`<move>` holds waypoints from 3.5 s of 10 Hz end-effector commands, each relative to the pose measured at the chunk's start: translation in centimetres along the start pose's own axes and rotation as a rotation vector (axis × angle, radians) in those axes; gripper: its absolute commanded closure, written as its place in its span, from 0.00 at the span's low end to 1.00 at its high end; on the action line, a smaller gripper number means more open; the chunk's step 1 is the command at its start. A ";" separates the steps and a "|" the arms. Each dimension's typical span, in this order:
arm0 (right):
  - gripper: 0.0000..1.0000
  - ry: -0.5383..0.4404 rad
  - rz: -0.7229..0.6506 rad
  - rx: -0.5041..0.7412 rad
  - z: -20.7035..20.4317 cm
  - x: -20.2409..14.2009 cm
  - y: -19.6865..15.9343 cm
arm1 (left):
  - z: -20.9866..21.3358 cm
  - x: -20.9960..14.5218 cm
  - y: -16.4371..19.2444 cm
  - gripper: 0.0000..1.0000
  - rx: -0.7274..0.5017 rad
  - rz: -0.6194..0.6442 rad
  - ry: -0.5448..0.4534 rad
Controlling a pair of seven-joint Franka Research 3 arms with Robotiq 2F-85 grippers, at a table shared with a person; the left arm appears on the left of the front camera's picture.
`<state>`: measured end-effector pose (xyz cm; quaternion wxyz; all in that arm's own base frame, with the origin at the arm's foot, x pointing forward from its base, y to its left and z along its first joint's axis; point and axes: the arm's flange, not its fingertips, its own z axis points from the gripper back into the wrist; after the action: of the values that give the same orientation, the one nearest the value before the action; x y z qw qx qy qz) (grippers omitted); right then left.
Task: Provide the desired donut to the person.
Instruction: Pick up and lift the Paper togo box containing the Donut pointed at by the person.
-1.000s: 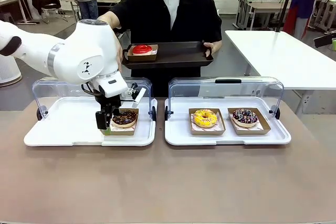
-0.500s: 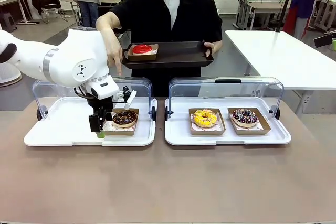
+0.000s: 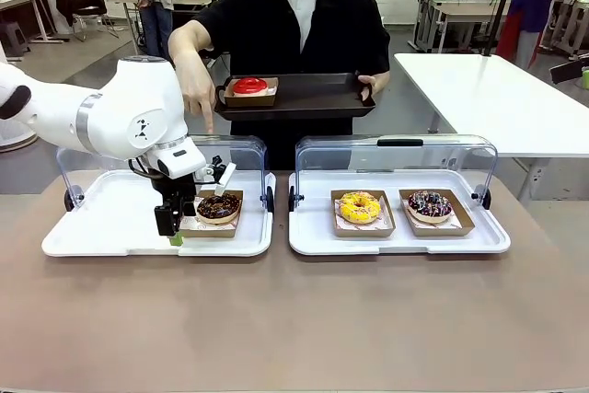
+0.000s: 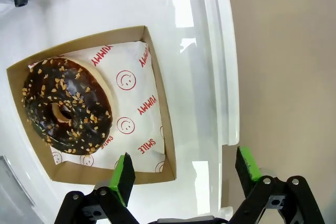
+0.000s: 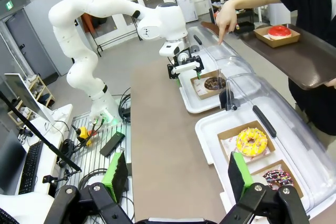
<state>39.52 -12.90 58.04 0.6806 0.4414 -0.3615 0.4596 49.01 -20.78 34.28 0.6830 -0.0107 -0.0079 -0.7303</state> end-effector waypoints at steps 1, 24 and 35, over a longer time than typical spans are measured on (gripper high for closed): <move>0.00 -0.015 0.007 0.003 0.0 0.1 0.1 | -0.7 -0.2 0.7 0.00 0.002 0.011 -0.034; 0.00 -0.015 0.007 0.003 0.0 0.1 0.1 | 7.4 1.2 -4.2 1.00 -0.071 0.028 0.004; 0.00 -0.015 0.007 0.003 0.0 0.1 0.1 | 31.4 4.8 -8.5 1.00 0.056 0.130 0.029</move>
<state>39.53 -12.90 58.02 0.6807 0.4416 -0.3613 0.4594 38.08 -23.53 65.31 0.7179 0.0161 -0.0254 -0.6955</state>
